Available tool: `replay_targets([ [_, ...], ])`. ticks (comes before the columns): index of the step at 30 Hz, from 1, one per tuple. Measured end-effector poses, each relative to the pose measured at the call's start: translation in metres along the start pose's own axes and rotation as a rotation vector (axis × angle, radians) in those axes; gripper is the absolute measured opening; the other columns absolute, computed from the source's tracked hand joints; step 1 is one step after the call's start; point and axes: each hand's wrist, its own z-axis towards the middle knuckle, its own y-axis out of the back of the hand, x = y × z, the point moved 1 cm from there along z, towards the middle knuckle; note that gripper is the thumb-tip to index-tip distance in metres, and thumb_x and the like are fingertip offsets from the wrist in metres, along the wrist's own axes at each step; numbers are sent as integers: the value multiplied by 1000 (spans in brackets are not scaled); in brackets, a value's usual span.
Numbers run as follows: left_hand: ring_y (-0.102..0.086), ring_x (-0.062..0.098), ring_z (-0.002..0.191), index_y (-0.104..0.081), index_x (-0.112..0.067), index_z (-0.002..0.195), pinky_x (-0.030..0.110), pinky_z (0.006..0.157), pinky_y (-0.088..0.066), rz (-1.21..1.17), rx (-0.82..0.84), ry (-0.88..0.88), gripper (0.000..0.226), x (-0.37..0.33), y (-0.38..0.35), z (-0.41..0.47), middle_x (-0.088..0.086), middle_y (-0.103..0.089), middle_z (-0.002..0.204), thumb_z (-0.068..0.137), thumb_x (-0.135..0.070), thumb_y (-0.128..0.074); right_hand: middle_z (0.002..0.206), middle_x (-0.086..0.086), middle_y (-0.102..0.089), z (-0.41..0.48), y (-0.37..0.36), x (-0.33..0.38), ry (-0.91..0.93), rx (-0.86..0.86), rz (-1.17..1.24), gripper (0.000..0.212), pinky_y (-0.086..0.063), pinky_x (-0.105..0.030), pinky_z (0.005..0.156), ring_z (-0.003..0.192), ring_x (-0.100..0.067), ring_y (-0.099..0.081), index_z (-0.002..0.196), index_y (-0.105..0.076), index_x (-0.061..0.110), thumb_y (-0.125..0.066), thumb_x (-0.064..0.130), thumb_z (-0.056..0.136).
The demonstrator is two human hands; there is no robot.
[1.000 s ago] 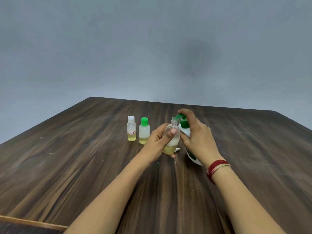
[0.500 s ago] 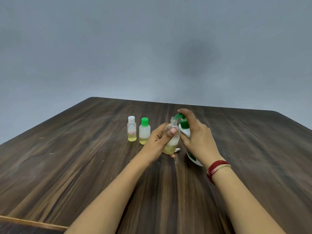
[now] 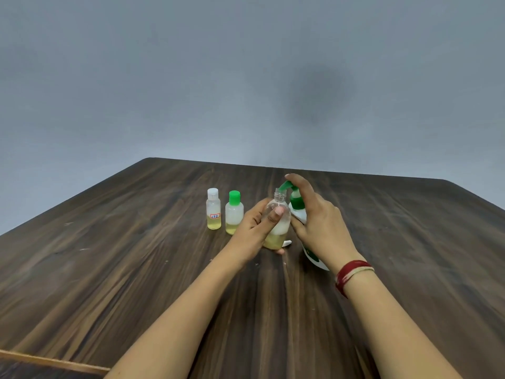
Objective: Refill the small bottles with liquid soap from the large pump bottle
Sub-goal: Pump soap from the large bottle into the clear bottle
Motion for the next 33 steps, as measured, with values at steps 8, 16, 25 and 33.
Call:
replay_targets([
  [8,-68,11,65,-57,-24,107,27,48,-56,22,21,14,69,2,-3,-1,-9,-66,78,61,-75,-65,117,-1,-63,1,-2,-3,-43,-3,41,52,-47,-27,82,100,-20,-64,133,-39,28,-68,28,90],
  [16,-65,9,64,-56,-22,105,28,51,-57,-11,-9,-9,74,1,-1,1,-8,-65,75,57,-78,-67,118,-1,-64,1,-1,0,-1,25,-1,66,-49,-30,83,97,-22,-65,146,-23,42,-62,40,93],
  [25,-65,11,62,-56,-21,106,28,50,-57,7,9,-1,74,2,-1,0,-8,-64,74,60,-77,-65,114,0,-64,1,-2,-2,-6,-13,60,56,-50,-30,83,96,-20,-64,134,-29,39,-65,35,90],
  [33,-65,11,65,-57,-21,107,31,51,-58,3,-6,-6,75,2,1,1,-7,-64,77,60,-78,-66,116,-1,-64,1,-2,-2,10,10,20,63,-52,-33,83,96,-21,-65,139,-23,43,-64,37,92],
])
